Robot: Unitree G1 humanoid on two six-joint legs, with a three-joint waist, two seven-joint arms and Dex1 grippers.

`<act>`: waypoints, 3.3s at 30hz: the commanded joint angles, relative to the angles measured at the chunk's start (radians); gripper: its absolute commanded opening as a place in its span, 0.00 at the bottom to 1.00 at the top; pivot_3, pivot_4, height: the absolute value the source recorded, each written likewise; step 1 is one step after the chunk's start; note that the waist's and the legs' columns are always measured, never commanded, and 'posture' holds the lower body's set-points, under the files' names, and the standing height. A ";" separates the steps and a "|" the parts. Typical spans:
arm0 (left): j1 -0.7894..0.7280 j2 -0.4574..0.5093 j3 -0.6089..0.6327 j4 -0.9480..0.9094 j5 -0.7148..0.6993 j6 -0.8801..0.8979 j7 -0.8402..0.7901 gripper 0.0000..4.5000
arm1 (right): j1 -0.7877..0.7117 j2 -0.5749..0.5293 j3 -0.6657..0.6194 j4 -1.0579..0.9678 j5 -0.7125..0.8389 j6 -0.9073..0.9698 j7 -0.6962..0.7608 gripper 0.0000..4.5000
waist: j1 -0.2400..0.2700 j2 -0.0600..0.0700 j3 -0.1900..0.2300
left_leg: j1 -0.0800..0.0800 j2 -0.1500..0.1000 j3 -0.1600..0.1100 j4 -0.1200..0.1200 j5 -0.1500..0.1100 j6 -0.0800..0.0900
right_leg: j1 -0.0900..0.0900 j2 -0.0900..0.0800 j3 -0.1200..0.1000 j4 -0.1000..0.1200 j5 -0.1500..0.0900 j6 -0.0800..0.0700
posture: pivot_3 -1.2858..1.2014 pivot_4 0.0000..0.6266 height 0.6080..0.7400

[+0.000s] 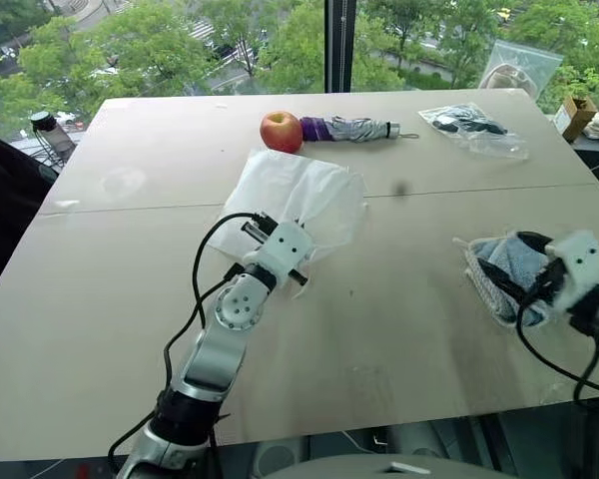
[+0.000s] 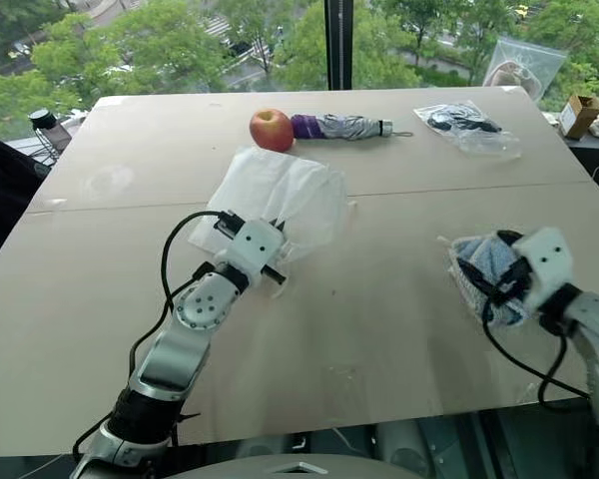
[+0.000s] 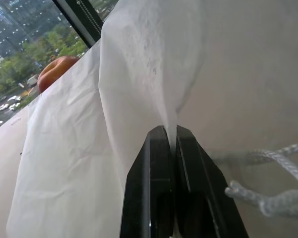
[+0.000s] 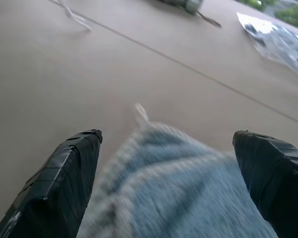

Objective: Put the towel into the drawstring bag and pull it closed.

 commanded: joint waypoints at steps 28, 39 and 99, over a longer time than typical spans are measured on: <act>-0.022 0.019 0.012 -0.104 0.012 0.090 -0.140 0.00 | -0.102 0.017 0.243 0.077 0.196 0.622 -0.051 0.73 | -0.032 -0.017 -0.011 | 0.003 0.004 -0.002 -0.001 -0.001 0.001 | 0.001 0.005 -0.001 0.001 -0.002 0.003 | 0.52 0.24 1.00; -0.025 -0.068 0.032 -0.112 -0.085 0.143 -0.150 0.00 | -0.182 0.192 0.062 -0.016 0.426 0.708 -0.049 0.00 | -0.033 -0.018 -0.012 | 0.006 0.005 -0.004 0.001 -0.001 0.001 | 0.002 0.004 0.003 0.001 0.000 0.001 | 0.52 0.24 1.00; 0.053 -0.093 0.058 -0.225 -0.588 0.206 -0.331 0.00 | -0.489 0.288 0.304 -0.083 0.646 0.771 -0.217 0.00 | -0.028 0.000 0.001 | -0.001 0.001 -0.006 0.001 -0.003 0.005 | -0.002 0.004 0.002 -0.001 0.001 0.007 | 0.52 0.24 1.00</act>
